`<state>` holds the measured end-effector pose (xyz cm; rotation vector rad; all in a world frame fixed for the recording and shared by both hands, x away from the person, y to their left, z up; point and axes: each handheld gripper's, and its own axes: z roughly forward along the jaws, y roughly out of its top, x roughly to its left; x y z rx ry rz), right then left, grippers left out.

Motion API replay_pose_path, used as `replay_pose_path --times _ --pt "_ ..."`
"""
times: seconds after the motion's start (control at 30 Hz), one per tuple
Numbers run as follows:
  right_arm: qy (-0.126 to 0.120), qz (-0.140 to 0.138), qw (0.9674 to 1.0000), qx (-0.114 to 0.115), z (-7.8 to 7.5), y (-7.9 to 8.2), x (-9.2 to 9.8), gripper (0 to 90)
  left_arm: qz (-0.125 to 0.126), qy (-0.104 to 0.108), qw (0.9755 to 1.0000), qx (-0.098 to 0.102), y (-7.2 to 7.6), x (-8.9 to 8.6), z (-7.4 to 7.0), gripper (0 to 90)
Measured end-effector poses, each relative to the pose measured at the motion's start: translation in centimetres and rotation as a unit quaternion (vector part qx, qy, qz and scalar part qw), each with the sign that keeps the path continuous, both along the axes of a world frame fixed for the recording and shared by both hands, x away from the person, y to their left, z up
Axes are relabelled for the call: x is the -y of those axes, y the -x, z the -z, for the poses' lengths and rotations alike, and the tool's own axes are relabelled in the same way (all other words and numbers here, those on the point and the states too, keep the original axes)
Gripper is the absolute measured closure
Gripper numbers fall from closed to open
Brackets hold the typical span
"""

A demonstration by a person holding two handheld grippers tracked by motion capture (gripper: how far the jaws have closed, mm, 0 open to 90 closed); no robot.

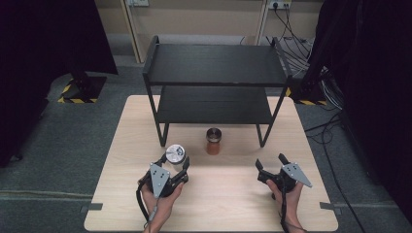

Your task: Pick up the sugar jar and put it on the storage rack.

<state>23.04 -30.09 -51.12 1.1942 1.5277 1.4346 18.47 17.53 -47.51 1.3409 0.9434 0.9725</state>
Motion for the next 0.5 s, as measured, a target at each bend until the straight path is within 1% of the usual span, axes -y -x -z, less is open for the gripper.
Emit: replay_pose_path --times 0.1,0.17,0.23,0.37,0.5 --pt "-0.001 0.0 1.0 0.0 0.0 0.0 0.0 3.0 -0.02 0.003 0.9998 0.009 -0.1 0.5 -0.8 30.7" --pt "0.0 0.0 1.0 0.001 0.0 0.0 0.0 3.0 -0.036 0.004 0.9993 0.01 -0.3 1.0 -1.4 30.8" --pt "0.0 0.0 1.0 0.002 0.0 0.0 0.0 3.0 -0.044 0.004 0.999 0.01 -0.5 1.2 -1.9 30.7" --pt "0.0 0.0 1.0 0.001 0.0 0.0 0.0 3.1 -0.047 0.007 0.9988 0.011 -0.9 1.5 -2.4 30.8" --pt "-0.001 -0.001 1.0 0.002 0.1 0.0 0.0 3.1 -0.041 0.011 0.9991 0.007 -1.1 1.5 -2.5 30.9"
